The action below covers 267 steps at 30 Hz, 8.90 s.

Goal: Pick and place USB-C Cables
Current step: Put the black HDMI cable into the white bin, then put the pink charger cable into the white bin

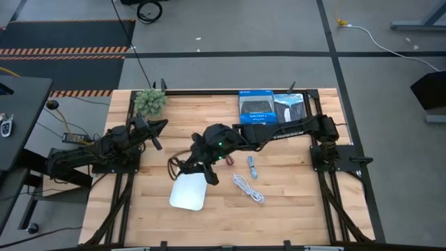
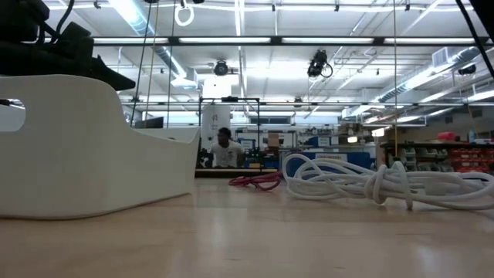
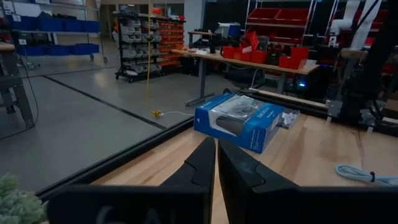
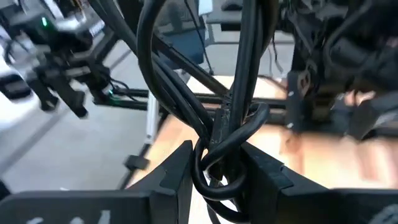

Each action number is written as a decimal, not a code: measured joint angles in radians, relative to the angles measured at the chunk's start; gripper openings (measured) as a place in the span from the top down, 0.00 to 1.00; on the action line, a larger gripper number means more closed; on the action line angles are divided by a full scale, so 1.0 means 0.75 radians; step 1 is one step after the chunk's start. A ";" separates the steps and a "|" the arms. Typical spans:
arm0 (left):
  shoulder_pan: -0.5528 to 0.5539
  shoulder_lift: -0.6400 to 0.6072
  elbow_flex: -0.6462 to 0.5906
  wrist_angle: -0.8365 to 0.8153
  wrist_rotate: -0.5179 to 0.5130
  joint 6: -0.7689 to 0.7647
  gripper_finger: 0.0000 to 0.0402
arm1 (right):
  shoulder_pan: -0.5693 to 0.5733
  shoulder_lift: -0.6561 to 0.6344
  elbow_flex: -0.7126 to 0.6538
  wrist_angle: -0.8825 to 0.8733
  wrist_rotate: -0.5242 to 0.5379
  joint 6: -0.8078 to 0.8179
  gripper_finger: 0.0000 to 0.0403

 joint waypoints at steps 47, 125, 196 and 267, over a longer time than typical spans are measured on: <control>0.000 -0.001 0.000 0.001 0.000 0.000 0.94 | 0.107 0.005 -0.419 0.120 0.227 -0.558 0.72; 0.001 0.009 -0.001 0.015 -0.001 0.000 0.94 | 0.110 0.457 0.016 -0.283 0.451 -1.060 0.68; 0.000 0.008 -0.001 0.015 -0.001 0.000 0.94 | -0.153 0.132 0.035 -0.607 0.532 -0.180 0.50; 0.001 0.009 0.000 0.015 -0.001 0.000 0.94 | -0.320 -0.071 -0.620 -0.305 0.314 -0.021 0.99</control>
